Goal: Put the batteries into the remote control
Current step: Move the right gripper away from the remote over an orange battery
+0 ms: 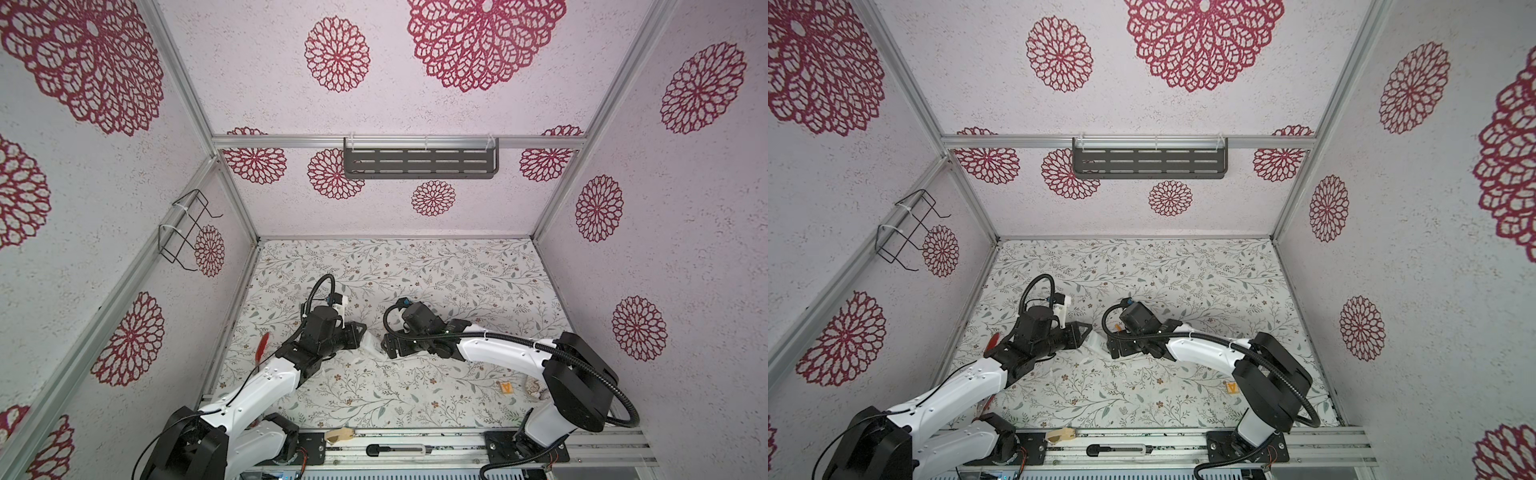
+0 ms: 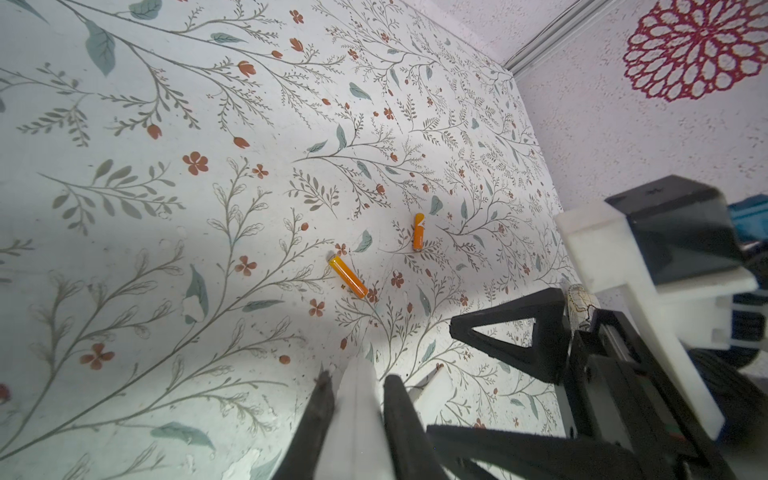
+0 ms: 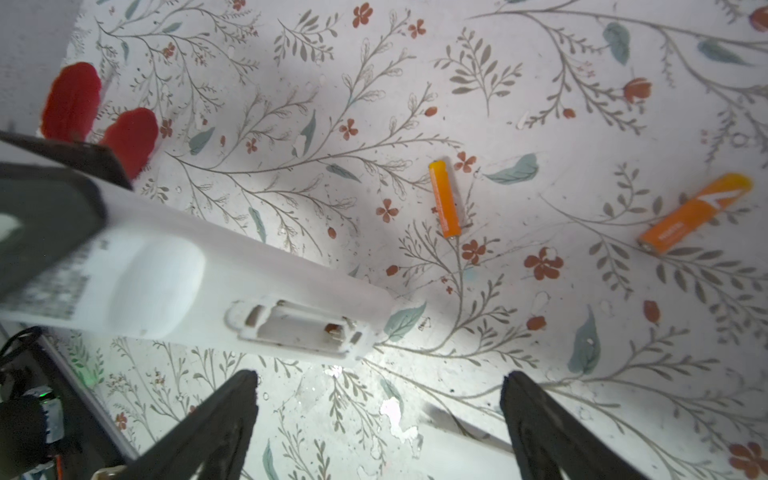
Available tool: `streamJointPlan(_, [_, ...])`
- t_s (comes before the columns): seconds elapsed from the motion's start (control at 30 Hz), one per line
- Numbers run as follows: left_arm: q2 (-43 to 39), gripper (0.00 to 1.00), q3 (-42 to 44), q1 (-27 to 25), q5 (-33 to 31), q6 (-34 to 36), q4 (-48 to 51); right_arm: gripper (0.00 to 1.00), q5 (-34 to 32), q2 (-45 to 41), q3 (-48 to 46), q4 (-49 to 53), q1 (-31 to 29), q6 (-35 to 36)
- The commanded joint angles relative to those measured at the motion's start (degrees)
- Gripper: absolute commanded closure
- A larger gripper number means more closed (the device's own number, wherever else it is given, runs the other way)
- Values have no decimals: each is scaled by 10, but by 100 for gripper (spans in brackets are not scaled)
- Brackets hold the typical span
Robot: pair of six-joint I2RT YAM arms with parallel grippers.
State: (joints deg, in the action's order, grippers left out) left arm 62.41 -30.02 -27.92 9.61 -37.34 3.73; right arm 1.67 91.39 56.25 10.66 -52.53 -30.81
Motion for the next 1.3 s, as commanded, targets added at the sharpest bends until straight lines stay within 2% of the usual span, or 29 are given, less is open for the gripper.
streamJointPlan(0.0, [-32,100,-3,1,-45,32,114,5,-30,-30,8,48,16,31])
streamJointPlan(0.23, [-67,100,-74,17,-30,52,214,10,-58,-9,22,80,51,69])
streamJointPlan(0.37, [-72,100,-130,36,-15,84,284,10,-126,18,67,137,72,74])
streamJointPlan(0.53, [-77,100,-178,67,52,129,335,10,-158,47,113,173,100,72])
streamJointPlan(0.7, [-73,100,-199,78,114,172,368,12,-130,77,153,188,119,80])
streamJointPlan(0.87, [-82,100,-199,80,160,196,376,23,-85,88,169,166,121,95])
streamJointPlan(1.07, [-99,100,-181,85,169,198,361,29,25,91,174,135,110,202])
streamJointPlan(1.27, [-96,100,-178,93,177,201,357,37,77,110,184,130,108,257])
